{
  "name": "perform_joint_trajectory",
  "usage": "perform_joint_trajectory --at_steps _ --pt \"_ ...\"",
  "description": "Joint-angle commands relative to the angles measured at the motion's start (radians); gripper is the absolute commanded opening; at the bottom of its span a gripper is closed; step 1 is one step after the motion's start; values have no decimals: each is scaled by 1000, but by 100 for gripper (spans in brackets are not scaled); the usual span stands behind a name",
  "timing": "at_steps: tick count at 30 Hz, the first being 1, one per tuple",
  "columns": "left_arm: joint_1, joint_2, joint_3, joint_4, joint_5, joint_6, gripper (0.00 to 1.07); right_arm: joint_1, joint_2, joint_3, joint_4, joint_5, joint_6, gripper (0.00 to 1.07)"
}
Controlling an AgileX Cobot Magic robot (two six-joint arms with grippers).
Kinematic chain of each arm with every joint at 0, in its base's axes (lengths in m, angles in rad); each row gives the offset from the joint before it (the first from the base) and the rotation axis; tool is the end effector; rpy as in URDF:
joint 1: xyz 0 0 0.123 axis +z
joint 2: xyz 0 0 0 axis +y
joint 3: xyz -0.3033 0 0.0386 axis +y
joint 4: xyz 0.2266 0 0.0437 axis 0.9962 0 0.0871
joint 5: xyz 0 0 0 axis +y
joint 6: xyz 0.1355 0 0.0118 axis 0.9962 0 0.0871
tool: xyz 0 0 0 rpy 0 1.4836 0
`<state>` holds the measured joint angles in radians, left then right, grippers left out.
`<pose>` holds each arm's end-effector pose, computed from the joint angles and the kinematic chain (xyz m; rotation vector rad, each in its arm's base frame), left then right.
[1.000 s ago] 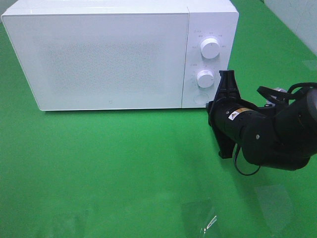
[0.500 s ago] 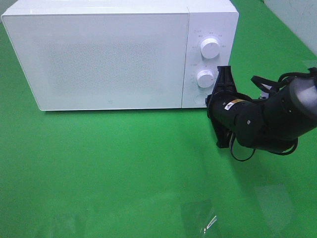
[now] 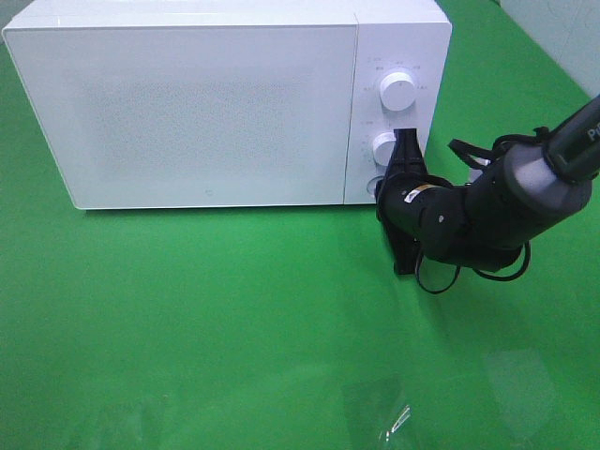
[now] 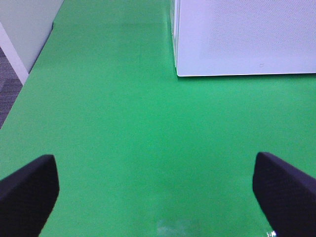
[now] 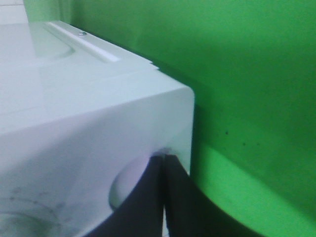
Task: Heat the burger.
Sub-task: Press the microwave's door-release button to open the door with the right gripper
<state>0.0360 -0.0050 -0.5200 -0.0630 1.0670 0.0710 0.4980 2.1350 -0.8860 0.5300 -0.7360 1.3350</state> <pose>-0.0070 -0.0078 0.2519 0.0395 2.0236 -0.0074 0.3913 0.1602 0.0963 1.4641 1.6463 1.0064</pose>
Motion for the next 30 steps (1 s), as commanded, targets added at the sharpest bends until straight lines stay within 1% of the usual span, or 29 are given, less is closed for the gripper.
perform_joint_trajectory --at_steps 1,6,7,19,23,27,30 --pt "5 -18 2 2 2 -7 100 -13 7 -31 -9 -20 -6 0" --pt "5 -18 2 2 2 -7 100 -21 7 -43 -13 -49 -5 0" --pt "5 -18 2 2 2 -7 100 -21 -8 -43 -21 -79 -6 0" --pt "5 -18 2 2 2 -7 100 -21 -66 -40 -22 -86 -13 0" --pt "5 -18 2 2 2 -6 100 -21 -86 -25 -20 -90 -26 0" --pt "5 -18 2 2 2 -6 100 -19 -88 22 -17 -132 -19 0" --pt "5 -18 2 2 2 -6 100 -19 -88 34 -14 -132 -1 0"
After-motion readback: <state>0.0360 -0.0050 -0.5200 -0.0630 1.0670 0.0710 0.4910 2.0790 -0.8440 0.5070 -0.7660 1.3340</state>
